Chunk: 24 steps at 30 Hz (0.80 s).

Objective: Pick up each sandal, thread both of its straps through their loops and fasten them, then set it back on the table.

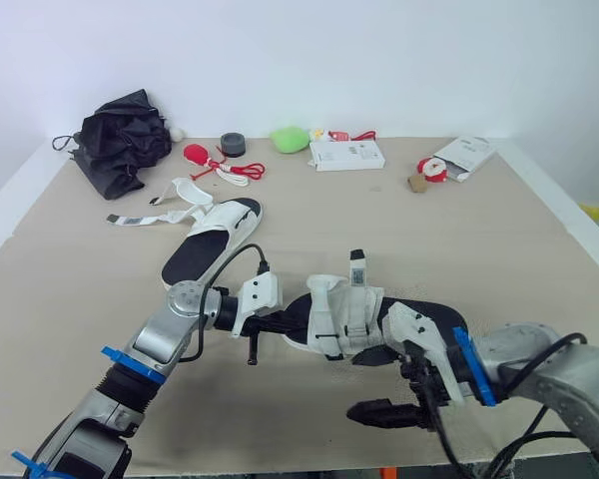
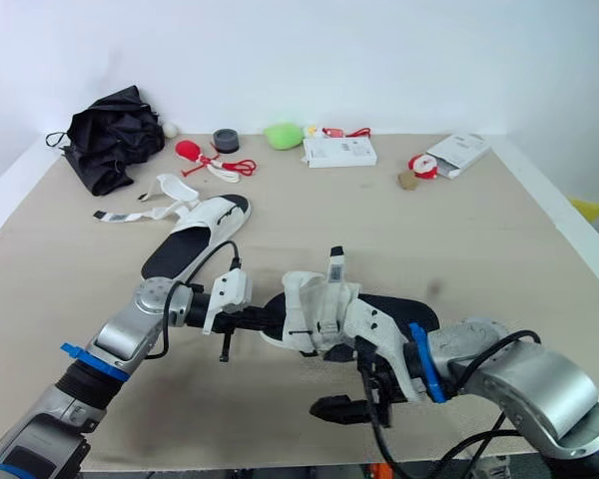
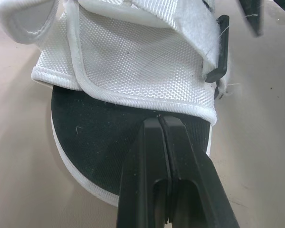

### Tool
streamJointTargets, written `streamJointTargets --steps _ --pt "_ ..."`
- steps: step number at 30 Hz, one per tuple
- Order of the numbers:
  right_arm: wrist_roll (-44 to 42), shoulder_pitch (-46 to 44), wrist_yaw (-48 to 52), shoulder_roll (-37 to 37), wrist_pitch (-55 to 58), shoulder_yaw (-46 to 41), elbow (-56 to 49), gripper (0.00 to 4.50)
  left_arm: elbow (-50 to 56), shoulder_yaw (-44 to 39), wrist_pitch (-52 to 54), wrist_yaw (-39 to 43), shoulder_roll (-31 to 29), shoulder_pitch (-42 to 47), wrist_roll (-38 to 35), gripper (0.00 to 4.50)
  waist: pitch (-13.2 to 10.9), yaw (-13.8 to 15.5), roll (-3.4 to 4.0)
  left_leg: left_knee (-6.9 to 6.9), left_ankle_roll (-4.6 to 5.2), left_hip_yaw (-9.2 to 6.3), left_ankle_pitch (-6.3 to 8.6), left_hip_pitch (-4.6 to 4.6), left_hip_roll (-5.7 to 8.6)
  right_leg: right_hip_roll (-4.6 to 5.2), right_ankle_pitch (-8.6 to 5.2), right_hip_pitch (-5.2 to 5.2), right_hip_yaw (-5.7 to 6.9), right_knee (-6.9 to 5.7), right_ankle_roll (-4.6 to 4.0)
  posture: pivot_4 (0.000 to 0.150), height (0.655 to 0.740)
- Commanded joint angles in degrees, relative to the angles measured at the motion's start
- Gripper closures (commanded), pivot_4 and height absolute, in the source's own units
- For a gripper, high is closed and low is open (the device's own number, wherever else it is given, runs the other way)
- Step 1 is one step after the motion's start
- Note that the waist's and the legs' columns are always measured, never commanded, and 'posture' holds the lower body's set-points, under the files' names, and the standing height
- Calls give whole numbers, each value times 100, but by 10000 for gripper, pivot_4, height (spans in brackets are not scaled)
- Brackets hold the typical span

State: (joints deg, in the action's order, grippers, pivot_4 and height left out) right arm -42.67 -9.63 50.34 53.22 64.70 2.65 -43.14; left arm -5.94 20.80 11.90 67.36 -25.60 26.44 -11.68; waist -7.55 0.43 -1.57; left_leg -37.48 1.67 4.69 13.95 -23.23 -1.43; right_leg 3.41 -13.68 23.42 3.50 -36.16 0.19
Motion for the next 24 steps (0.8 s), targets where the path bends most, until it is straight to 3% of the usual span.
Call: streamJointTargets --steps 1,8,15,24 --pt "42 31 -716 -312 185 -166 -65 1063 -428 251 326 -19 -166 -213 351 45000 0 2 0 0 0 0 -1 0 0 0 1 0 0 0 1 1500 7400" --pt "-137 34 -1246 -607 383 -210 -255 1063 -538 273 287 72 -163 -97 372 45000 -1 2 -2 1 0 0 -2 0 -2 -7 1 -2 3 0 2 1500 7400" --pt "-136 -186 -1687 -1108 493 325 -270 1063 -584 279 264 102 -167 -32 379 45000 -2 1 -3 0 10 -1 -9 2 -6 -11 4 -2 4 0 4 1500 7400" --pt "-148 -241 -1816 -1168 501 359 -69 1063 -474 261 320 131 -253 -98 376 45000 -2 -5 -4 0 10 0 -8 0 -8 -12 3 -1 4 0 3 1500 7400"
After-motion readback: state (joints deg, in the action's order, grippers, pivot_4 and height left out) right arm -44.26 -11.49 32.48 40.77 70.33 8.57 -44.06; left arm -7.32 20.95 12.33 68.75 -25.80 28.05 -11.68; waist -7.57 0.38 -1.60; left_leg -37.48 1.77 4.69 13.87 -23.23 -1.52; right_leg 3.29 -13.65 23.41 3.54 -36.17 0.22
